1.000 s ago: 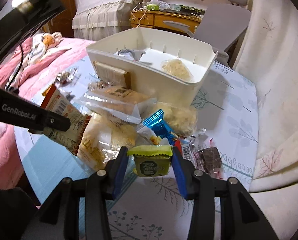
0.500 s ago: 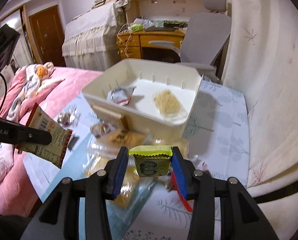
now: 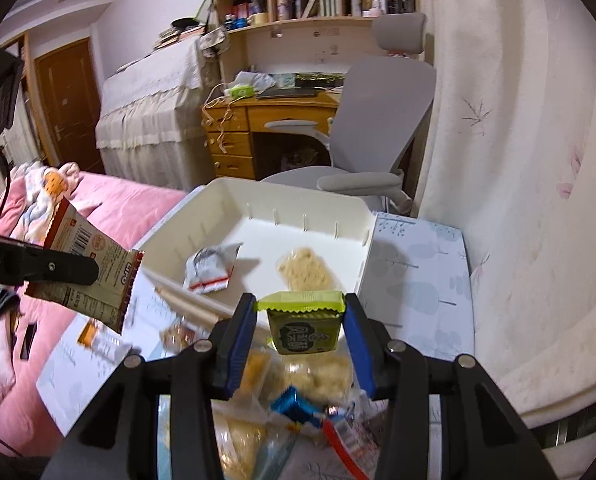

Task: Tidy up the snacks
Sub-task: 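Lift and carry both held packets over the white bin, then open both grippers to drop the packets into the white bin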

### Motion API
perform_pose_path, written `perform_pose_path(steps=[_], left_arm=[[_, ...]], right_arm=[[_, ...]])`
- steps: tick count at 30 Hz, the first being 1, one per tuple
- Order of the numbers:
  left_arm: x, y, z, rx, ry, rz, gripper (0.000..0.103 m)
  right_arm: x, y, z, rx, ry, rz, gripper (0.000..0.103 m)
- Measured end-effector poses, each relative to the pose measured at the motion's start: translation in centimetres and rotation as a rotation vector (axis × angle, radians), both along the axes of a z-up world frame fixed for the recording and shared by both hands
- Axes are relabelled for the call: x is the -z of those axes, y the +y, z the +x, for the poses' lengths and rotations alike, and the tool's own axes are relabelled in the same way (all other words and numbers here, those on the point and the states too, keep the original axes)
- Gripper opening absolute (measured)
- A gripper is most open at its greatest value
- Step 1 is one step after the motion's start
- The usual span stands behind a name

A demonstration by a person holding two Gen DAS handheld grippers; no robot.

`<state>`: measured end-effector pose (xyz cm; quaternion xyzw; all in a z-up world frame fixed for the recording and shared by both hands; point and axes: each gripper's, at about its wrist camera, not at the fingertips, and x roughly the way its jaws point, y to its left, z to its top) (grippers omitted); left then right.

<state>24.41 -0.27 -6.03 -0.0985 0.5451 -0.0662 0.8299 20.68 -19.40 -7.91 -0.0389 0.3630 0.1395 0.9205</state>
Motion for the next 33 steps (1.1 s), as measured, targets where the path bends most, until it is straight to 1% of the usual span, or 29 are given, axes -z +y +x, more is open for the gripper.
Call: perform_pose_path(steps=[3,8,11,14,16,18,19,20,22,26,29,33], left_arm=[[0.3,0.5,1.7,0.044,-0.024,-0.014,0.010],[1.8,0.8,4.1,0.125,-0.087,-0.042,0.010],[3.5,0.8,5.6,0.161,-0.089,-0.069,0.010],[5.0,0.6,6.8,0.196,-0.087,-0.090,0.010],[5.8,0.5,7.6,0.204,-0.094,-0.091,0.010],[6.3,0.7,8.2,0.215,-0.094,-0.110,0.011],[6.5,0.7,8.4,0.218,-0.091,-0.119,0.019],[6.6,0.8,8.5,0.218,-0.089,-0.122,0.036],[6.7,0.8,8.5,0.206,-0.082,-0.102,0.054],[6.2,1.1,7.7,0.214,-0.091,-0.097,0.055],[5.8,1.3,6.9,0.209,-0.098,-0.077,0.061],[5.5,1.6,5.5,0.189,-0.094,-0.081,0.063]], right_arm=[[0.1,0.5,1.4,0.038,0.001,-0.003,0.044],[0.7,0.7,3.4,0.105,0.015,0.037,0.044],[1.3,0.8,4.6,0.147,0.024,0.060,0.044],[2.2,0.8,5.8,0.190,0.040,0.061,0.044],[2.6,0.7,6.4,0.223,0.048,0.065,0.044],[3.1,0.5,7.0,0.264,0.066,0.086,0.045],[3.3,0.4,7.2,0.278,0.079,0.094,0.045],[3.6,0.2,7.5,0.296,0.104,0.106,0.046],[4.1,-0.3,7.8,0.331,0.147,0.138,0.050],[4.2,-1.0,7.2,0.377,0.159,0.171,0.058],[3.8,-1.4,6.5,0.391,0.154,0.169,0.059],[3.0,-2.0,5.2,0.407,0.136,0.156,0.059]])
